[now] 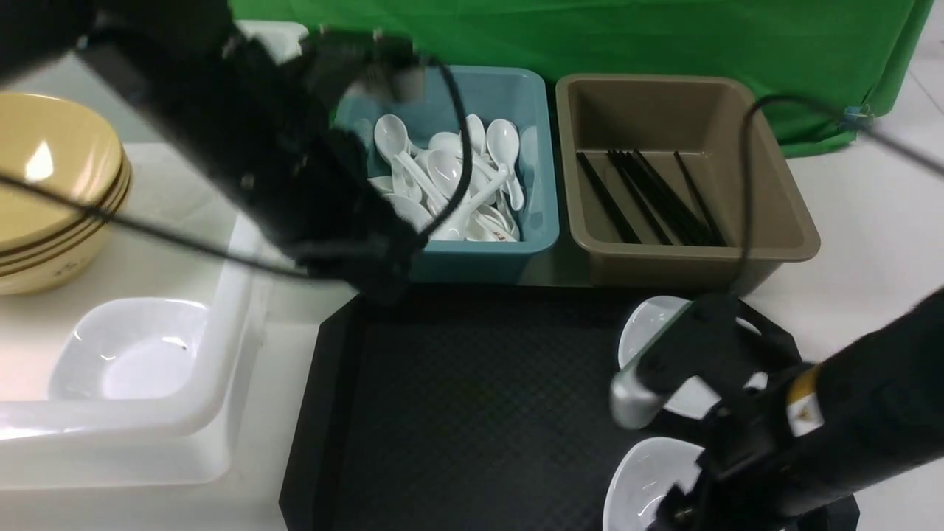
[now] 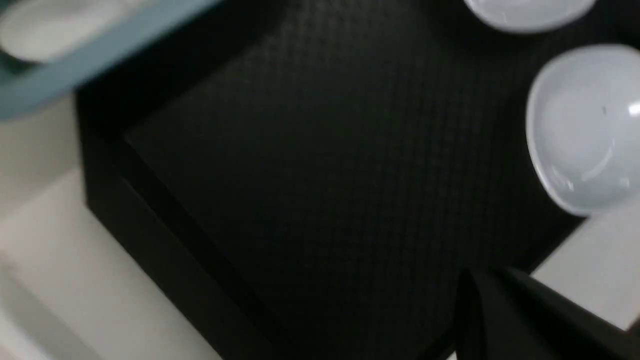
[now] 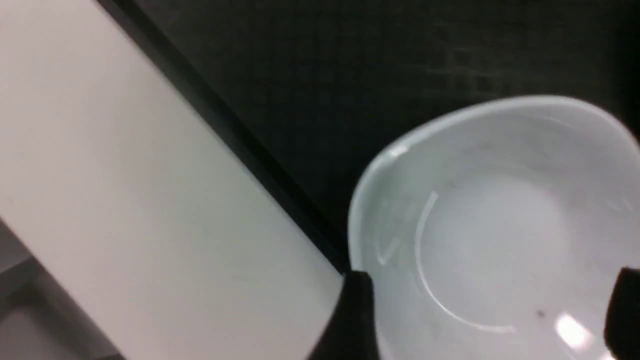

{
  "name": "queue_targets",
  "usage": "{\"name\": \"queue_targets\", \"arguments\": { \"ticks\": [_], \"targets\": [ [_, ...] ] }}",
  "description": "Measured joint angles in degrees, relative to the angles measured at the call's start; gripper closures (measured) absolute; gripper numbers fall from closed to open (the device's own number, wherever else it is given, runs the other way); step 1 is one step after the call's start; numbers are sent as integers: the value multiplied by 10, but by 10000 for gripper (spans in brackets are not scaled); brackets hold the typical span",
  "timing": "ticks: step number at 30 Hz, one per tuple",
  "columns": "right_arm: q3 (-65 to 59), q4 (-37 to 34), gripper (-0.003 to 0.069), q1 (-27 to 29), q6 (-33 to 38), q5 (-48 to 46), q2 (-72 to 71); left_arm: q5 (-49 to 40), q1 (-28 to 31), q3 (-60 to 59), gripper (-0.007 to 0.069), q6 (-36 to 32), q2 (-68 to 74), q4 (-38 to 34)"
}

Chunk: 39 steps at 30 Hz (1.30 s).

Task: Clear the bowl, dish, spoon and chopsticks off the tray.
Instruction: Use the right arm to grab the plate, then use the right arm to put the plate into the large storage box on the left

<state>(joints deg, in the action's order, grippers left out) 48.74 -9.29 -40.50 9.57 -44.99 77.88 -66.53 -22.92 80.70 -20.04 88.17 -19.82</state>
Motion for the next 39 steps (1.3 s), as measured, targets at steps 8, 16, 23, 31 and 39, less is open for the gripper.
{"name": "queue_targets", "arguments": {
  "ticks": [8, 16, 23, 31, 39],
  "targets": [
    [0, -7, 48, -23, -54, 68, 117, 86, 0, -188, 630, -217, -120, -81],
    [0, -16, 62, -23, -73, 101, 169, 97, 0, -237, 630, -281, -138, -130],
    [6, -16, 400, -25, -84, 105, 175, 109, 0, -239, 630, -247, -138, -129],
    [47, -9, 533, -49, -84, 40, 119, 133, 17, -238, 630, -120, -143, -73],
    [130, -10, 626, -56, -84, -23, 84, 142, 76, -219, 630, -85, -162, -63]
  ]
}}
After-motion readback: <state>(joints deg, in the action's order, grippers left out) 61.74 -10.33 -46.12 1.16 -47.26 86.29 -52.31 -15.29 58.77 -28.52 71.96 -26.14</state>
